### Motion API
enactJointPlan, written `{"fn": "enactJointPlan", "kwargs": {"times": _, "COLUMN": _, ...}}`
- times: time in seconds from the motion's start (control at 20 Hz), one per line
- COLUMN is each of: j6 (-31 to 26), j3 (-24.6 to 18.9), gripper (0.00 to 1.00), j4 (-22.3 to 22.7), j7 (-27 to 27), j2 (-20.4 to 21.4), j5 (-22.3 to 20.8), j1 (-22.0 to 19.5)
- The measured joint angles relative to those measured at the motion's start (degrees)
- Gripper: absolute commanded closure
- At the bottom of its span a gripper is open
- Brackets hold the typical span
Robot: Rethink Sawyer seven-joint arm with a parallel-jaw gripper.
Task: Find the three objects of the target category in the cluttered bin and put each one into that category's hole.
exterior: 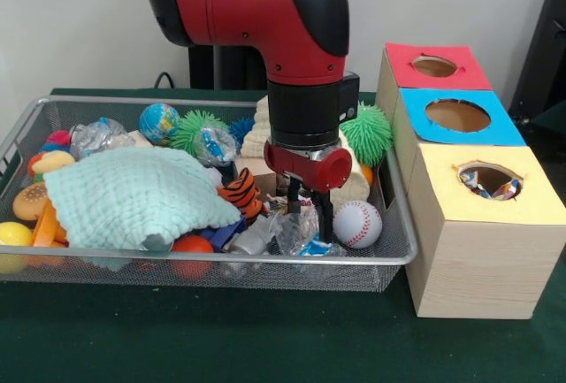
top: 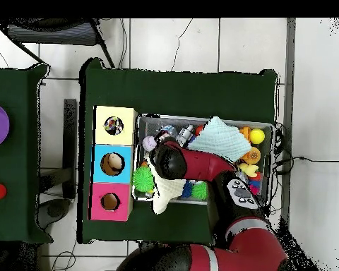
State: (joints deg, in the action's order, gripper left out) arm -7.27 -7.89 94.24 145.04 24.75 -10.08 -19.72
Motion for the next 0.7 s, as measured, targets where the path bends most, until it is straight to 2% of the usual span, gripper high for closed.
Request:
{"fn": "enactJointPlan", "kwargs": {"times": 0.4, "j6": -7.8, "j3": 0.0, "gripper": 0.0, "j4": -0.9, "j7": 0.0, "j2": 0.1, "j5": -0.8, "j1": 0.6}}
{"fn": "enactJointPlan", "kwargs": {"times": 0.7, "j6": -10.2, "j3": 0.0, "gripper": 0.0, "j4": -0.9, "j7": 0.0, "j2": 0.1, "j5": -2.2, "j1": 0.5}}
